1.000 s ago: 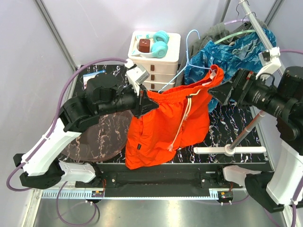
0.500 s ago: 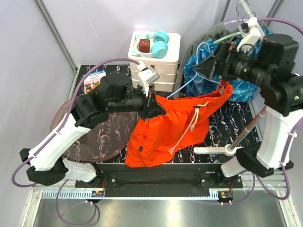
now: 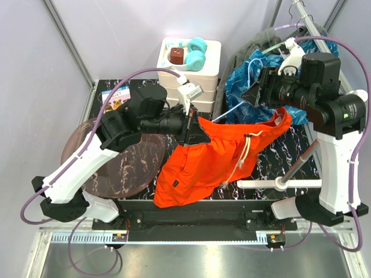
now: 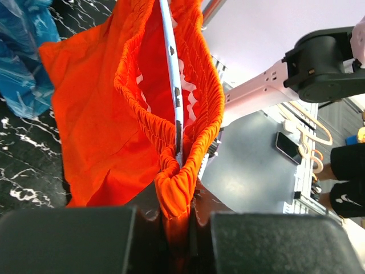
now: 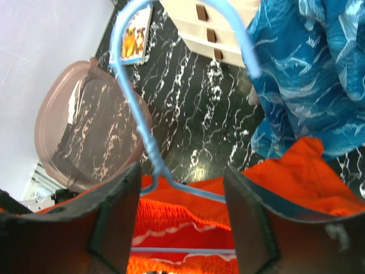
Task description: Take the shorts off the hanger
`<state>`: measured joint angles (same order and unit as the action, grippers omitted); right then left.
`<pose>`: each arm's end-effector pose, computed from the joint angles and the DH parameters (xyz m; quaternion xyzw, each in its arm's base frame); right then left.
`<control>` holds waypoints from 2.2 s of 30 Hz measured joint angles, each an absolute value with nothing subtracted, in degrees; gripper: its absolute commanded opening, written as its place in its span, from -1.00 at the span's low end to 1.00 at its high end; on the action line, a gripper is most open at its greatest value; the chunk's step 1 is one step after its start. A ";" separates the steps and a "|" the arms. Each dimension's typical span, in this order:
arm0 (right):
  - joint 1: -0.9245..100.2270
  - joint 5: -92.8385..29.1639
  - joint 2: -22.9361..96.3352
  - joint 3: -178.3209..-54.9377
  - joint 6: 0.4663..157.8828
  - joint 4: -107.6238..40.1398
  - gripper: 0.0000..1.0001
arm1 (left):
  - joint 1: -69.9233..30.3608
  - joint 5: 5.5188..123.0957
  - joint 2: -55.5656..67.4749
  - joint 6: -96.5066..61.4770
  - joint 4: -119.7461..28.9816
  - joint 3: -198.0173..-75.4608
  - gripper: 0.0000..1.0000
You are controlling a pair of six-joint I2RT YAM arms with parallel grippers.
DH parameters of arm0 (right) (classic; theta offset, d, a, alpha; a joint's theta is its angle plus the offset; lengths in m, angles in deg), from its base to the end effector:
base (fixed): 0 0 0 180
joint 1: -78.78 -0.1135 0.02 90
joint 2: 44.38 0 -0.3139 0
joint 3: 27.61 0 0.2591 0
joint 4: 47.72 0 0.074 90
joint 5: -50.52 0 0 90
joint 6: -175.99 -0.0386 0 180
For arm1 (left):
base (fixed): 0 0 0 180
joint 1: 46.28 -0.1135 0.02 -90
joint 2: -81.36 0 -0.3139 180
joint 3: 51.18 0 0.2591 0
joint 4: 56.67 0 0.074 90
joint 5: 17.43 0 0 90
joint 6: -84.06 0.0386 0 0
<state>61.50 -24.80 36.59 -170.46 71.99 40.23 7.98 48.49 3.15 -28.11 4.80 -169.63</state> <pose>0.1813 0.0666 0.6031 -0.0917 0.8391 0.2459 0.4764 0.1364 -0.2166 0.5486 0.3363 0.7431 -0.4769 0.3275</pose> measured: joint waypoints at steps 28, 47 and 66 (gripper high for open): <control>61.24 -28.08 22.25 -149.61 69.80 17.61 -1.00 | 6.06 50.55 12.72 -28.17 3.44 -163.59 0.15; 61.13 -36.12 16.57 -149.33 60.41 18.83 -1.00 | 4.79 55.44 21.83 -31.34 -4.78 -145.98 -1.00; 60.98 -30.46 12.92 -143.01 44.30 6.28 -1.00 | 4.59 67.22 32.72 -39.67 -3.38 -140.12 -1.00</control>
